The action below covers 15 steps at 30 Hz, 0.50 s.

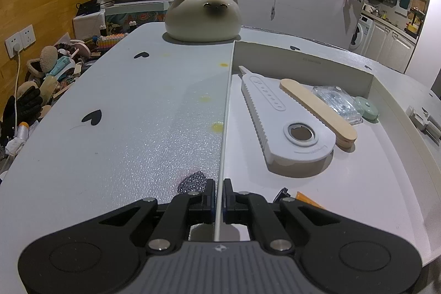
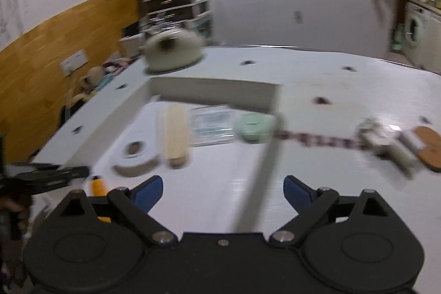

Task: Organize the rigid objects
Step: 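Move the right gripper to the white cylinder by the coaster, grasp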

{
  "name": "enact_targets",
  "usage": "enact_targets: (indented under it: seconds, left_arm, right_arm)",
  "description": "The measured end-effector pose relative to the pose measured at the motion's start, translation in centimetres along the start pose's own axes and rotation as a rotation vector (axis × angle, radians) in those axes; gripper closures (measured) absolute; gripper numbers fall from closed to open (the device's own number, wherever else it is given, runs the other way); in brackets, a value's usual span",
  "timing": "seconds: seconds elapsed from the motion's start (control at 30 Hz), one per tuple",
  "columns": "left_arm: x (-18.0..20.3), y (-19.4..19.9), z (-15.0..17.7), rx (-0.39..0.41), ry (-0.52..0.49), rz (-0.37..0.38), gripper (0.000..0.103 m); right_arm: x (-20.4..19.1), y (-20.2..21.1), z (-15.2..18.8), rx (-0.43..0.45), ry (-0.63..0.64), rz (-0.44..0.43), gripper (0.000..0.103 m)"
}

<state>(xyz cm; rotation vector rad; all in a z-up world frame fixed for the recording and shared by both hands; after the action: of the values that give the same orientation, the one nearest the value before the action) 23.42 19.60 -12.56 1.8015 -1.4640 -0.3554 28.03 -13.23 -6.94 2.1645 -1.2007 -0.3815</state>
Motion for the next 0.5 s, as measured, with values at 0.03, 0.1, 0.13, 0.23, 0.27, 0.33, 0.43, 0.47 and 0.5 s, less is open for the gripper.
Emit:
enact_targets:
  seconds: [0.03,0.1,0.13,0.23,0.27,0.33,0.43,0.47,0.5]
  left_arm:
    - [0.0,0.0,0.0,0.000,0.000,0.000,0.100]
    - [0.0,0.0,0.0,0.000,0.002,0.000,0.100]
    - [0.0,0.0,0.0,0.000,0.002,0.000,0.100]
    - [0.0,0.0,0.0,0.000,0.000,-0.003,0.100]
    - [0.0,0.0,0.0,-0.001,-0.001,-0.003,0.100]
    - [0.0,0.0,0.0,0.000,0.000,-0.003,0.100]
    - [0.0,0.0,0.0,0.001,0.001,-0.005,0.100]
    - [0.0,0.0,0.0,0.001,0.001,-0.006,0.100]
    - [0.0,0.0,-0.1,0.000,0.001,-0.006,0.100]
  right_arm:
    - [1.1,0.1,0.4,-0.001,-0.009,0.029,0.005]
    - [2.9,0.4,1.0,-0.009,-0.020,0.083,0.004]
    - [3.9,0.5,1.3,-0.014,-0.024,0.117,0.003]
    - [6.3,0.9,2.2,-0.017,-0.035,0.192,0.000]
    - [7.1,0.9,2.4,-0.019,-0.041,0.210,0.000]
    - [8.5,0.9,2.9,-0.026,-0.058,0.244,0.000]
    - [10.4,0.6,3.5,-0.013,-0.102,0.315,0.000]
    - [11.1,0.4,3.8,-0.011,-0.128,0.333,0.000]
    - [11.8,0.2,4.0,-0.011,-0.156,0.344,0.000]
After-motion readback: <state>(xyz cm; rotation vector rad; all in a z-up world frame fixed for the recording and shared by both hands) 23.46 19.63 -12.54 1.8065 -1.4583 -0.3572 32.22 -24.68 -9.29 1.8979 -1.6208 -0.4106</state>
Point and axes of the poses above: each gripper's, at about its wrist camera, not at the fingertips, and y roughly against the way its jaws point, x to its right, z to its underside, the point moved 3 cm from there along -y, roughly the way its jaws point, and after that the axes turned 15 degrees about y, right-handed, at the moved point
